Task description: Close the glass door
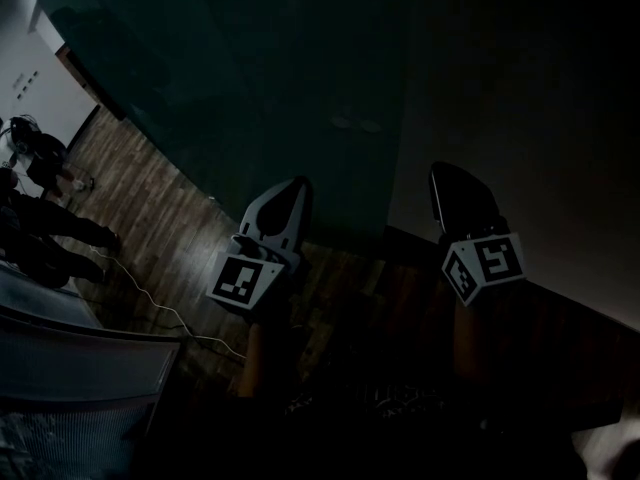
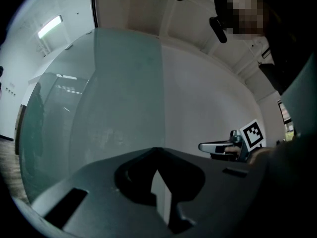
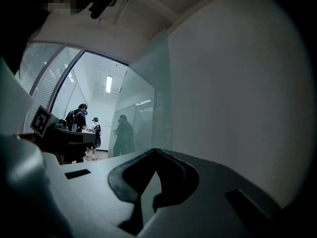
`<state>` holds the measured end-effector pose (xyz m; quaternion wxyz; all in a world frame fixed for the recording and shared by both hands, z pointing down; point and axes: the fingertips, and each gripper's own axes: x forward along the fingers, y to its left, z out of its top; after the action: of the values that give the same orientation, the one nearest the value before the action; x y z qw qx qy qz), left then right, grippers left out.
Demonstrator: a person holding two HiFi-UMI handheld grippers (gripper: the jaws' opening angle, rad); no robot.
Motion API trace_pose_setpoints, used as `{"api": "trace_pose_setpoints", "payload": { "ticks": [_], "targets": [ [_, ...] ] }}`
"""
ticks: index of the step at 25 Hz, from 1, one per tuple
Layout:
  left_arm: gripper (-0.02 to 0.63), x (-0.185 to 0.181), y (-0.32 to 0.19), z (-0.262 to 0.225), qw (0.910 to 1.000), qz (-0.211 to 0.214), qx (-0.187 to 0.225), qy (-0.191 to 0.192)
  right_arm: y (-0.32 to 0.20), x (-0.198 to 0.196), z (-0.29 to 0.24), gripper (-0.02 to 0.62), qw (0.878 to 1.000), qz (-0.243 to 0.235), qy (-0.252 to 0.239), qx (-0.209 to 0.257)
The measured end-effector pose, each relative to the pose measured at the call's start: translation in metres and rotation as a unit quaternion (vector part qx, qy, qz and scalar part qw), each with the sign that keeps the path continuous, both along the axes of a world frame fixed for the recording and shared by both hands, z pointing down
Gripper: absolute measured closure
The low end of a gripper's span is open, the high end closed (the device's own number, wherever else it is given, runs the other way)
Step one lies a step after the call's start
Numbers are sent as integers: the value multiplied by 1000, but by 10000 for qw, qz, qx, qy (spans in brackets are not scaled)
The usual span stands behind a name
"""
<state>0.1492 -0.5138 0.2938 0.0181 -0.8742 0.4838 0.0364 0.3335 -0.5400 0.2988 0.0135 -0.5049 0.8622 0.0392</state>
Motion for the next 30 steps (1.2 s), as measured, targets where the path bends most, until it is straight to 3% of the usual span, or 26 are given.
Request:
{"api": "trace_pose_setpoints", "payload": {
  "ticks": [13, 18, 30],
  "targets": [
    [604, -17, -32, 9, 9992, -353, -140, -139, -73, -17, 17, 598, 9952, -891, -216, -331],
    [604, -25, -34, 11, 9985, -476, -188, -203, -100, -17, 24, 461, 9944, -914, -170, -508],
    [604, -54, -24, 6, 9959, -829, -254, -254, -134, -48, 23, 426, 9862, -1503, 39, -697]
  ]
}}
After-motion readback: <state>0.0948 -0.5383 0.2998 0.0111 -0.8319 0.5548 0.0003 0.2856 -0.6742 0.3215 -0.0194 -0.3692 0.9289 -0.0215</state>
